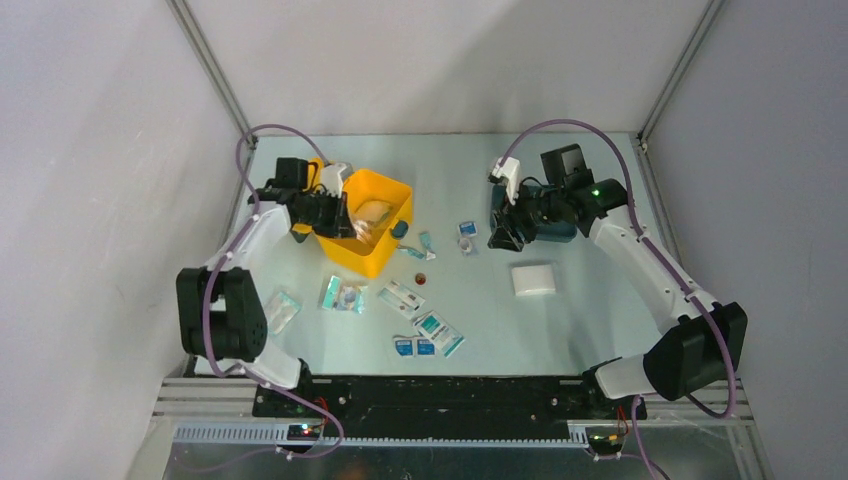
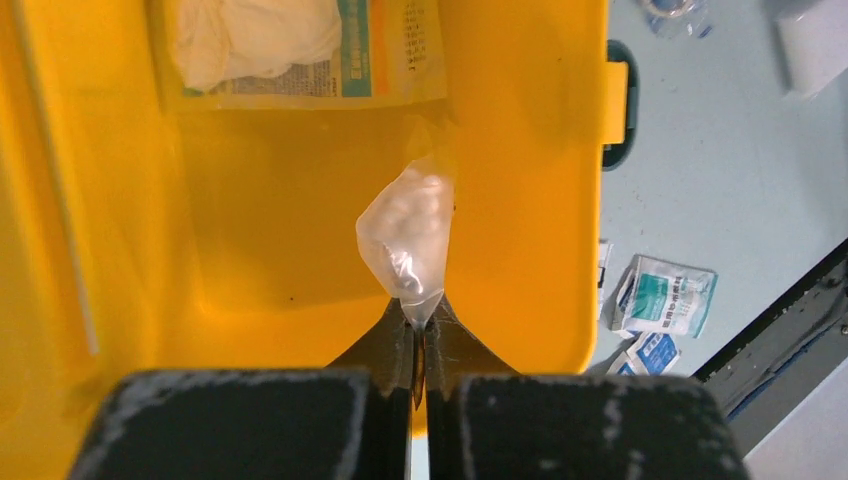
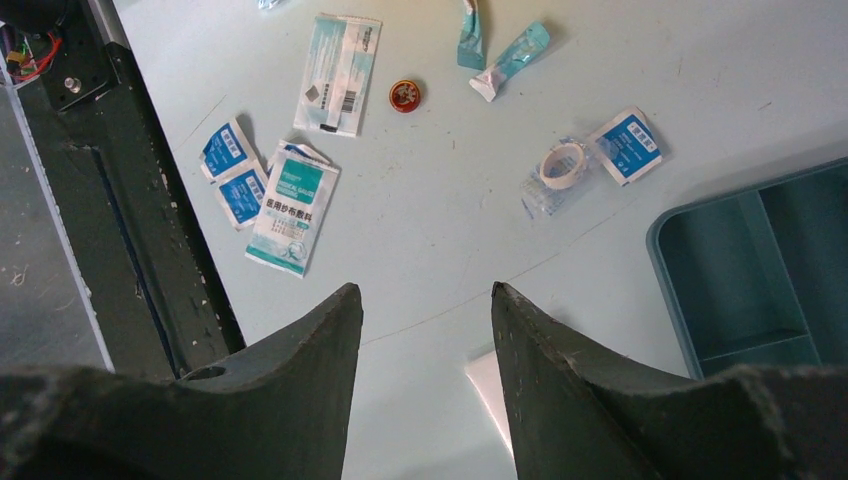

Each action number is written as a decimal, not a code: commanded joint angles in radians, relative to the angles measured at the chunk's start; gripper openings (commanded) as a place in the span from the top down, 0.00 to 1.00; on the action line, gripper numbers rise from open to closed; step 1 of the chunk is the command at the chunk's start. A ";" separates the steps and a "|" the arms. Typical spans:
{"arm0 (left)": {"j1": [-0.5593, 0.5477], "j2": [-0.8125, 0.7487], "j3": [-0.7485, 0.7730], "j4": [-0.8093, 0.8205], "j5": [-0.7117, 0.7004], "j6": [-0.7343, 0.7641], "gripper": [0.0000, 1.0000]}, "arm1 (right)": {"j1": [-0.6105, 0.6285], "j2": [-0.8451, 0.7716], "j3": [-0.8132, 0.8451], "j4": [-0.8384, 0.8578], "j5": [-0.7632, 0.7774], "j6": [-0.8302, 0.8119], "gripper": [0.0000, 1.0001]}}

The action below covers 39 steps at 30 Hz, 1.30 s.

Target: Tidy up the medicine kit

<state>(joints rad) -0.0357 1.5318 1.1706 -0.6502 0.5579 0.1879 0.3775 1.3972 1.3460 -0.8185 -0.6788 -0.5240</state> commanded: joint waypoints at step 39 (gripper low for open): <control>-0.115 -0.376 0.076 0.035 0.047 0.010 0.30 | 0.042 -0.104 -0.539 0.128 0.558 -0.454 0.39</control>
<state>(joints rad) -0.1299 1.1915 1.2434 -0.6392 0.4351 0.2337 0.3859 1.3087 0.8413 -0.8085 -0.2428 -0.8707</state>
